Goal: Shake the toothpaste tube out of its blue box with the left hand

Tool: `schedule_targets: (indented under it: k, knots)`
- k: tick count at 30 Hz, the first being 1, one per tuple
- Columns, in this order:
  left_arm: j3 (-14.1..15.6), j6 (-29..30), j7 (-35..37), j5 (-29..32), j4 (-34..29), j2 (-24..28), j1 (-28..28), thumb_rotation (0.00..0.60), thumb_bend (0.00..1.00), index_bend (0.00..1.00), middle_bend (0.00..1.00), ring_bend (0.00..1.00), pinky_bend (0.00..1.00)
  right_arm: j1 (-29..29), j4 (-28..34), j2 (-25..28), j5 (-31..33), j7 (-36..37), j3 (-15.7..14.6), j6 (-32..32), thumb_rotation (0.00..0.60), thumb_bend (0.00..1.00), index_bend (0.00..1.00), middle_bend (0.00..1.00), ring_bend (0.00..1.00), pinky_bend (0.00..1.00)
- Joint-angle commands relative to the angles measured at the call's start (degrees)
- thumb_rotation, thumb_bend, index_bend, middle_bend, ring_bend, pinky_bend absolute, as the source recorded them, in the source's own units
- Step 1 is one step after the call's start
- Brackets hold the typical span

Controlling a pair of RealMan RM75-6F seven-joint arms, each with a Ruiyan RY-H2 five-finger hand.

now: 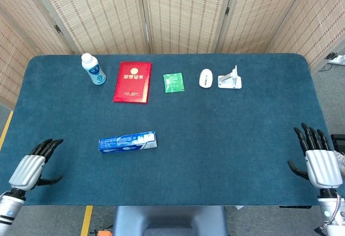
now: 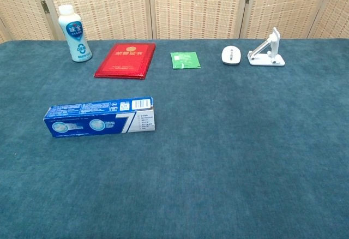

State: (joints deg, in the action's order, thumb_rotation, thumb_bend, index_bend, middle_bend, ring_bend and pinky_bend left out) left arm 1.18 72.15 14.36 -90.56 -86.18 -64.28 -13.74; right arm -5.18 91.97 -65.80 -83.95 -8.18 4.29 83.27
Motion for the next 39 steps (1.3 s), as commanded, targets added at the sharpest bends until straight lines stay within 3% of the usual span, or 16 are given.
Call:
schedule_targets:
  k: [1, 6, 10, 14, 27, 39]
  knots:
    - [-1.45, -3.87, -1.65, 4.62, 0.14, -2.24, -1.78, 0.6, 0.21, 0.14, 0.18, 0.12, 0.23, -0.86, -0.43, -0.42, 0.22, -0.38, 0.07, -1.43, 0.6, 0.29, 0.0, 0.0, 0.0, 0.0]
    - [-4.79, -7.83, -10.48, 13.51, -3.02, -4.32, -3.8, 0.6, 0.21, 0.17, 0.19, 0.13, 0.24, -1.23, -0.57, -0.18, -0.47, 0.4, -0.08, -1.66, 0.6, 0.29, 0.0, 0.0, 0.0, 0.0]
    - [-7.62, -6.28, -25.0, 21.6, -4.42, -8.37, -5.11, 0.6, 0.21, 0.17, 0.19, 0.13, 0.23, -1.33, -0.88, 0.18, -1.24, 1.6, -0.32, -1.55, 0.6, 0.29, 0.0, 0.0, 0.0, 0.0]
    - [-9.35, -5.83, -31.88, 26.64, -5.23, -11.3, -6.64, 0.6, 0.21, 0.18, 0.19, 0.14, 0.23, -1.08, -0.98, 0.54, -2.16, 2.59, -0.58, -0.72, 0.6, 0.29, 0.0, 0.0, 0.0, 0.0]
    - [-12.69, -13.93, -34.3, 38.01, -5.16, -14.34, -12.55, 0.6, 0.21, 0.23, 0.27, 0.18, 0.26, -0.85, -1.22, 0.61, -2.57, 3.07, -0.73, -0.01, 0.6, 0.29, 0.0, 0.0, 0.0, 0.0]
    - [-12.7, -13.2, -39.24, 43.52, -6.59, -16.86, -16.38, 0.6, 0.21, 0.23, 0.27, 0.19, 0.27, -0.49, -1.37, 1.05, -3.4, 4.29, -1.01, 0.9, 0.6, 0.29, 0.0, 0.0, 0.0, 0.0]
